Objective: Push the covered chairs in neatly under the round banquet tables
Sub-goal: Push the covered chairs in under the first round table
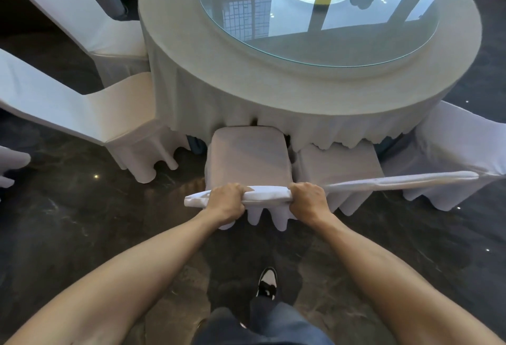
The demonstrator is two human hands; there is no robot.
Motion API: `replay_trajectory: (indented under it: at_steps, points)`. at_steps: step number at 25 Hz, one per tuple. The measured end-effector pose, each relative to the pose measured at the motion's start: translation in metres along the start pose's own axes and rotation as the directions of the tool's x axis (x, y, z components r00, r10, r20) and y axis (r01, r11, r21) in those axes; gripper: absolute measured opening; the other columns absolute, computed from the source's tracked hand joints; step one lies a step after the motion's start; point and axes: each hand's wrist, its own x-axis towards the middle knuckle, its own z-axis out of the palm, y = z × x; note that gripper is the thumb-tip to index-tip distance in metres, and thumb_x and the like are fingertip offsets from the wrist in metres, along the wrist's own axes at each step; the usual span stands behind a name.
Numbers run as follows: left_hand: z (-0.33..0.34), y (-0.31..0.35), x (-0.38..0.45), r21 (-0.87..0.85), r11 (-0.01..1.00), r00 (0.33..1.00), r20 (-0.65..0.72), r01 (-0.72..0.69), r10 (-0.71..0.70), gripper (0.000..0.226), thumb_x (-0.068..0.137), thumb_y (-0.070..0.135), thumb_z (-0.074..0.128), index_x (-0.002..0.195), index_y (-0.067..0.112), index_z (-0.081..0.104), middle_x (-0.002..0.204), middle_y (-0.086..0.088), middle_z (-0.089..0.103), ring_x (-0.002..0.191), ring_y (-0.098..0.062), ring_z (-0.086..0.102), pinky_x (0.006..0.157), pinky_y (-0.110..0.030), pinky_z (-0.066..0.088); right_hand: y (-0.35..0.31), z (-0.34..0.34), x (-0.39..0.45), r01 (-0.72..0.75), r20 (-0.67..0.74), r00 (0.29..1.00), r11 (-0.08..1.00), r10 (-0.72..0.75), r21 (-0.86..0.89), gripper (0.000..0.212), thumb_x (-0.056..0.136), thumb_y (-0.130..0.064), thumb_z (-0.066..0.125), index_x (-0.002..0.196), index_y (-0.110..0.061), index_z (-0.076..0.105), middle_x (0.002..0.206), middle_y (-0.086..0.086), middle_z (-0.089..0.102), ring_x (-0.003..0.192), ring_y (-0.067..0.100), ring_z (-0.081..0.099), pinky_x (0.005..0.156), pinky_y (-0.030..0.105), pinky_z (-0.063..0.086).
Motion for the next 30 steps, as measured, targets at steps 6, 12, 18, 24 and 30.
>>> replay_trajectory:
  at_steps: [6, 12, 18, 24, 30]
  points:
    - [0.003, 0.027, 0.036, -0.045, 0.999, 1.000, -0.001, 0.006, -0.006, 0.050, 0.067, 0.018, 0.055, 0.108, 0.044, 0.070, 0.094, 0.000, 0.073, 0.085, -0.029, 0.065, 0.071, -0.032, 0.040, 0.035, -0.005, 0.036, -0.008, 0.034, 0.999, 1.000, 0.008, 0.006, 0.025, 0.065, -0.010, 0.058, 0.084, -0.022, 0.066, 0.083, 0.000, 0.069, 0.079, 0.026, 0.063, 0.066, 0.033, 0.046]
    - [0.010, 0.026, 0.065, -0.064, 0.998, 1.000, 0.001, -0.011, 0.011, 0.048, 0.073, 0.018, 0.066, 0.113, 0.043, 0.069, 0.100, 0.000, 0.073, 0.090, -0.027, 0.066, 0.082, -0.036, 0.049, 0.045, 0.001, 0.057, -0.025, 0.020, 1.000, 0.999, 0.024, 0.048, 0.021, 0.066, -0.016, 0.060, 0.083, -0.026, 0.068, 0.080, -0.005, 0.068, 0.076, 0.022, 0.061, 0.072, 0.037, 0.050]
    - [0.013, 0.025, 0.078, -0.058, 0.998, 1.000, 0.019, 0.025, -0.024, 0.057, 0.080, 0.012, 0.069, 0.130, 0.039, 0.062, 0.114, -0.001, 0.070, 0.097, -0.020, 0.062, 0.093, -0.037, 0.050, 0.050, -0.001, 0.072, -0.039, 0.051, 0.998, 0.999, 0.037, 0.032, 0.032, 0.065, -0.013, 0.071, 0.093, -0.029, 0.072, 0.086, -0.005, 0.071, 0.082, 0.020, 0.060, 0.074, 0.033, 0.044]
    - [0.014, 0.018, 0.069, -0.084, 0.996, 0.999, 0.037, -0.013, 0.016, 0.058, 0.075, 0.009, 0.067, 0.124, 0.038, 0.066, 0.109, -0.002, 0.072, 0.094, -0.023, 0.064, 0.089, -0.037, 0.050, 0.042, 0.002, 0.054, -0.056, 0.019, 0.998, 0.998, 0.056, 0.036, 0.028, 0.073, -0.012, 0.064, 0.094, -0.028, 0.073, 0.081, -0.005, 0.070, 0.075, 0.018, 0.061, 0.069, 0.032, 0.047]
    - [-0.003, 0.025, 0.072, -0.007, 0.994, 0.978, 0.178, -0.111, 0.110, 0.029, 0.072, 0.012, 0.064, 0.096, 0.026, 0.071, 0.084, 0.000, 0.066, 0.079, -0.023, 0.062, 0.056, -0.026, 0.038, 0.051, -0.005, 0.038, -0.063, 0.101, 0.994, 0.979, 0.044, 0.196, 0.029, 0.080, -0.013, 0.059, 0.101, -0.032, 0.066, 0.094, -0.007, 0.066, 0.086, 0.016, 0.059, 0.069, 0.030, 0.045]
